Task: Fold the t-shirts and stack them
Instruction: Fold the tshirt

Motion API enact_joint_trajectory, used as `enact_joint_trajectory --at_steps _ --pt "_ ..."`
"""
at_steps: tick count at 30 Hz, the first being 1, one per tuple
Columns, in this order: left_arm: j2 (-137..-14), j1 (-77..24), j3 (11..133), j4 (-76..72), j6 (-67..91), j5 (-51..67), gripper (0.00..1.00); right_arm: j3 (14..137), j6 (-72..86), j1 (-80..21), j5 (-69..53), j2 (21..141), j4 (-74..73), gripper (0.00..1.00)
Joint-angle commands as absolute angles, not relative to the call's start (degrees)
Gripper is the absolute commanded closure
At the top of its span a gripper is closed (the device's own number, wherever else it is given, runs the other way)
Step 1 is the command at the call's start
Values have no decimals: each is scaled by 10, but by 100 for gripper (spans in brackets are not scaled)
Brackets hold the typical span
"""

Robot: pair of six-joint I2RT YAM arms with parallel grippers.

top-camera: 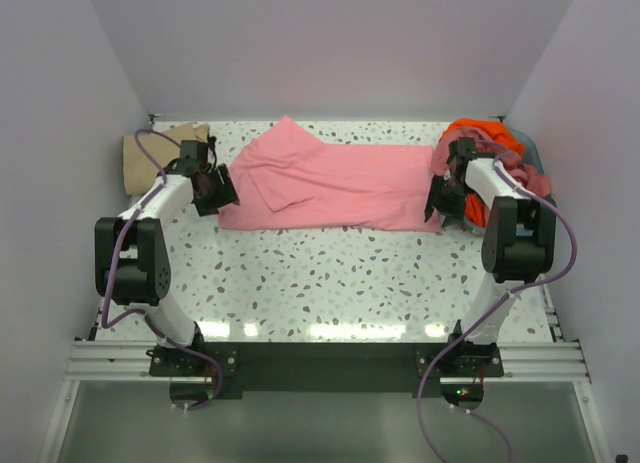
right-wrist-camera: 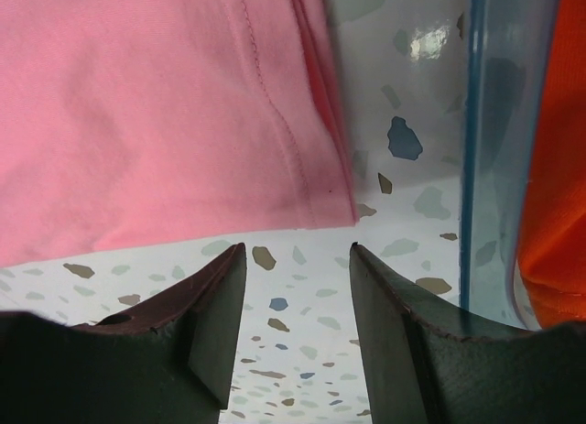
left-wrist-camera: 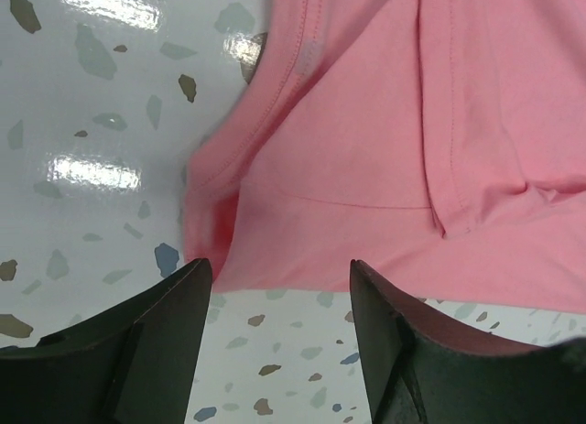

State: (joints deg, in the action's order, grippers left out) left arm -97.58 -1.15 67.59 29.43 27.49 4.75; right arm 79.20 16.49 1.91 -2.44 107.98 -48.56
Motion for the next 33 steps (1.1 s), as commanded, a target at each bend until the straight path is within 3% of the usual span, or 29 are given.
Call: enact_joint_trajectory --at_steps 1,15,17,18,24,27,30,33 --pt "-959 -10 670 301 262 29 33 790 170 19 -6 1085 -464 48" --pt "-971 -10 633 294 265 27 40 799 181 19 -2 1084 -458 48" --pt "-977 -10 632 289 265 33 50 802 182 18 -2 1085 -458 48" --pt "-979 -10 632 289 265 33 50 803 182 18 -2 1085 -459 48" --pt "-989 -9 628 292 262 37 84 808 181 19 11 1085 -461 48" --pt "-995 -7 634 297 259 37 93 812 181 19 12 1085 -462 48" --pt "-1000 -6 638 306 258 28 93 813 180 19 16 1085 -464 48" --pt "-998 -7 635 308 255 16 86 811 178 19 16 1084 -464 48"
